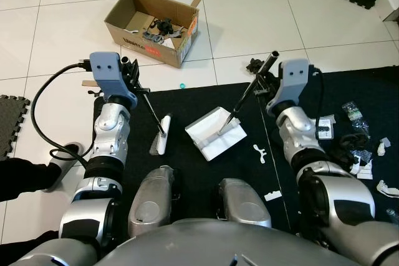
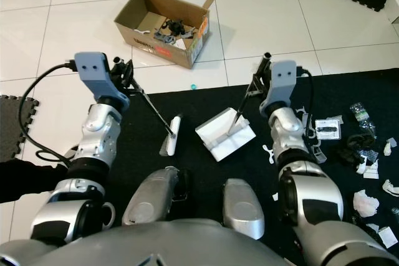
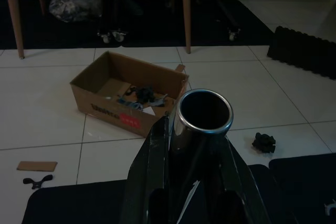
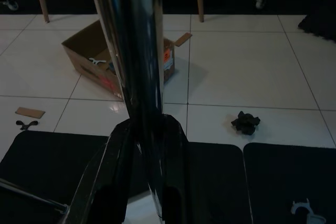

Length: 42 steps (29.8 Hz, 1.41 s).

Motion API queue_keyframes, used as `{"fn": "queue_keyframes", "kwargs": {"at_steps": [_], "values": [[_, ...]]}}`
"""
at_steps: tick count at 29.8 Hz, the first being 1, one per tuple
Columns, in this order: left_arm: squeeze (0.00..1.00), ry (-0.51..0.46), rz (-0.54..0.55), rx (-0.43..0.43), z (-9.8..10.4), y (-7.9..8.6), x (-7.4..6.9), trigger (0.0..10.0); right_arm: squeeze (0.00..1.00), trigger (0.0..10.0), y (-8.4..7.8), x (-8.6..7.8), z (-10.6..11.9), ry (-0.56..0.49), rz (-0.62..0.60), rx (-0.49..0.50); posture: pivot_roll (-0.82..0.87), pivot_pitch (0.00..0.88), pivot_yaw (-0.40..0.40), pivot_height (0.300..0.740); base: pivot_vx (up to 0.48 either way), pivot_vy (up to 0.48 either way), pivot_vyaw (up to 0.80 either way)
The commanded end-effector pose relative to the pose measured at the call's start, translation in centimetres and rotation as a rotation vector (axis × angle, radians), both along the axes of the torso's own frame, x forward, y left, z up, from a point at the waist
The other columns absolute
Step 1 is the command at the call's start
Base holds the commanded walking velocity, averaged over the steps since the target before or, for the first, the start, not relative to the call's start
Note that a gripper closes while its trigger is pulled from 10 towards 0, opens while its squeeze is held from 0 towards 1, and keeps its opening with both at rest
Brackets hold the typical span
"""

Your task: Sweep floor

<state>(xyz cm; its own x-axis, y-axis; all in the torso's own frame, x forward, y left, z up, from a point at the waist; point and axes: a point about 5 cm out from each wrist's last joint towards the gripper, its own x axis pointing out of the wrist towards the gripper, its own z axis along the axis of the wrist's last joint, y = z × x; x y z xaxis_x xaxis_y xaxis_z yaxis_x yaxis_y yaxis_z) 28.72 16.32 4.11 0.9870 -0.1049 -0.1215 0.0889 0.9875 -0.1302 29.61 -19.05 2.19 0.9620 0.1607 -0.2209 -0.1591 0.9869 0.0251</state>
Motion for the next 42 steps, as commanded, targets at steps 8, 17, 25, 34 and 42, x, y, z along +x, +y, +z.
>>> {"fn": "queue_keyframes", "kwargs": {"at_steps": [8, 17, 25, 34, 42], "values": [[0.0, 0.061, -0.02, -0.059, -1.1, -1.4, -0.4, 10.0, 0.0, 10.0, 0.3, 1.2, 1.6, -0.065, 0.018, 0.001, 0.02, 0.0, 0.027, 0.74, 0.0, 0.0, 0.0], [0.0, 0.066, -0.022, -0.06, -1.2, -1.4, -0.7, 10.0, 0.0, 10.0, 0.6, 0.8, 0.3, 0.077, 0.103, -0.029, 0.03, 0.0, 0.025, 0.74, 0.0, 0.0, 0.0], [0.0, 0.066, -0.024, -0.061, -1.2, -1.5, -0.6, 10.0, 0.0, 10.0, 0.1, 0.9, 0.8, 0.029, 0.049, 0.003, 0.03, 0.0, 0.025, 0.74, 0.0, 0.0, 0.0], [0.0, 0.069, -0.022, -0.06, -1.2, -1.4, -0.7, 10.0, 0.0, 10.0, -3.3, 1.1, 1.4, 0.024, -0.154, 0.049, 0.03, 0.0, 0.025, 0.74, 0.0, 0.0, 0.0], [0.0, 0.071, -0.026, -0.06, -1.3, -1.4, -0.7, 10.0, 0.0, 10.0, -7.2, 0.8, 2.4, -0.006, -0.354, -0.05, 0.02, 0.0, 0.028, 0.74, 0.0, 0.0, 0.0]]}}
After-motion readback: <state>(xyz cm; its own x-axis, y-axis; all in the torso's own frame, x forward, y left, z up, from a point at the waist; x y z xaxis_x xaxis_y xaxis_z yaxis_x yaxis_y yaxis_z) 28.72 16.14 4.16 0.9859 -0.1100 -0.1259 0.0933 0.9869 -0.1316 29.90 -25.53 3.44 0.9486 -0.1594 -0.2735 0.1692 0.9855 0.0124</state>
